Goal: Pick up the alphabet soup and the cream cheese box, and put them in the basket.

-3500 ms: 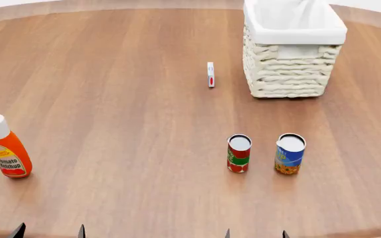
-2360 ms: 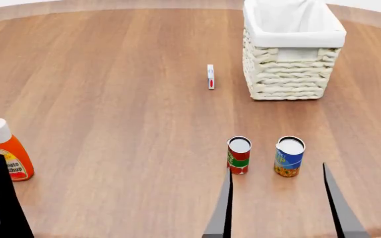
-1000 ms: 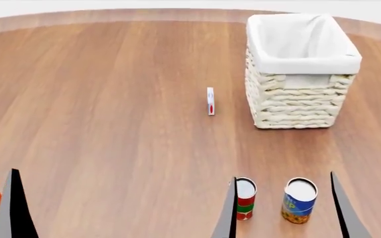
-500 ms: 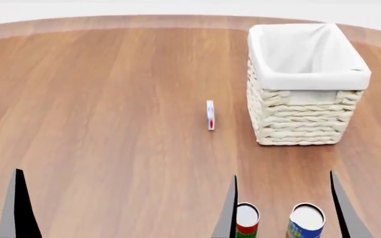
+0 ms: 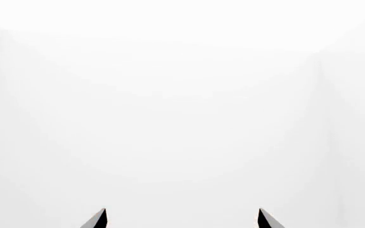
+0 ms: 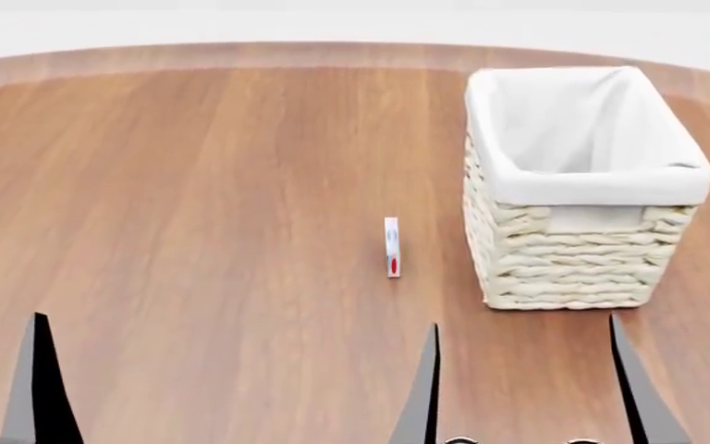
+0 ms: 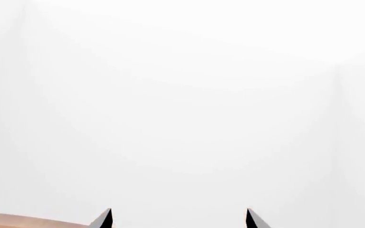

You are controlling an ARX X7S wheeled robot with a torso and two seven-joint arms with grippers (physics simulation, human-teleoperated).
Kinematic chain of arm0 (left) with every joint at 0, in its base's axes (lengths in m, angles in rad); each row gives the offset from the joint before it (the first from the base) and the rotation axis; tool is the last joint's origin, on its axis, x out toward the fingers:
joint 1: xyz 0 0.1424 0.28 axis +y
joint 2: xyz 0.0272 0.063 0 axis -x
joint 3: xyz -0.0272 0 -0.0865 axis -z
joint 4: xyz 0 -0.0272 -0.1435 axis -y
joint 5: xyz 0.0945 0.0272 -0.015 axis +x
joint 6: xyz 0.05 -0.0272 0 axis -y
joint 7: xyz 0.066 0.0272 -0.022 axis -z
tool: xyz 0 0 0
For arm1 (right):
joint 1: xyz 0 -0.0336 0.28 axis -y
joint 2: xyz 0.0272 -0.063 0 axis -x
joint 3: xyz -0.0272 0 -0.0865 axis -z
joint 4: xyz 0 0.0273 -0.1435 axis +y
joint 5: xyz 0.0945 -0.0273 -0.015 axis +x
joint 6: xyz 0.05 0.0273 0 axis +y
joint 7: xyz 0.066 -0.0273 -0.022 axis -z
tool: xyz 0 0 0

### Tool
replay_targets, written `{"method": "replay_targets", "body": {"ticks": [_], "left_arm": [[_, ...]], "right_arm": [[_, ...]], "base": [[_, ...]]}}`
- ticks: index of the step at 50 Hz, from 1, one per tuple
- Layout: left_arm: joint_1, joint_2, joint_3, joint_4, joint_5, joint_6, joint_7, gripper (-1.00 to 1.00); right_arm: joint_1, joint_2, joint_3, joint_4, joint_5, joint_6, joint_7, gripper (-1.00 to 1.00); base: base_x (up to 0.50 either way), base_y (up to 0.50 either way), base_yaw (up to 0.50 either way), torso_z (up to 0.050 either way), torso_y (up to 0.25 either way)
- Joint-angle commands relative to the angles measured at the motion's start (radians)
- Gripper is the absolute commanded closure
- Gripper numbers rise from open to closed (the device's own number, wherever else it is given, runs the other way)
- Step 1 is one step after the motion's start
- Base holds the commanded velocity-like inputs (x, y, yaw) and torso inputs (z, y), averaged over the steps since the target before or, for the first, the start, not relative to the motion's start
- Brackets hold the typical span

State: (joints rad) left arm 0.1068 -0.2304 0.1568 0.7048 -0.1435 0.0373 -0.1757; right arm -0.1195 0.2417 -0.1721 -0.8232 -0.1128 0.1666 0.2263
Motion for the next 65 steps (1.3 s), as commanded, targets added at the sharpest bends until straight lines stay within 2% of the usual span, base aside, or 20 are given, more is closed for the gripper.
{"method": "replay_targets", "body": {"ticks": [1, 65], "left_arm": [[-0.003, -0.007, 0.007, 0.0, -0.004, -0.002, -0.006, -1.0], [0.003, -0.042, 0.018, -0.009, -0.006, 0.011, -0.042, -1.0]], "right_arm": [[0.002, 0.006, 0.0, -0.001, 0.006, 0.003, 0.006, -1.0], [0.001, 0.033, -0.032, 0.0, 0.007, 0.002, 0.038, -1.0]], "base": [[0.21, 0.0, 0.0, 0.0, 0.0], [0.21, 0.0, 0.0, 0.0, 0.0]]}}
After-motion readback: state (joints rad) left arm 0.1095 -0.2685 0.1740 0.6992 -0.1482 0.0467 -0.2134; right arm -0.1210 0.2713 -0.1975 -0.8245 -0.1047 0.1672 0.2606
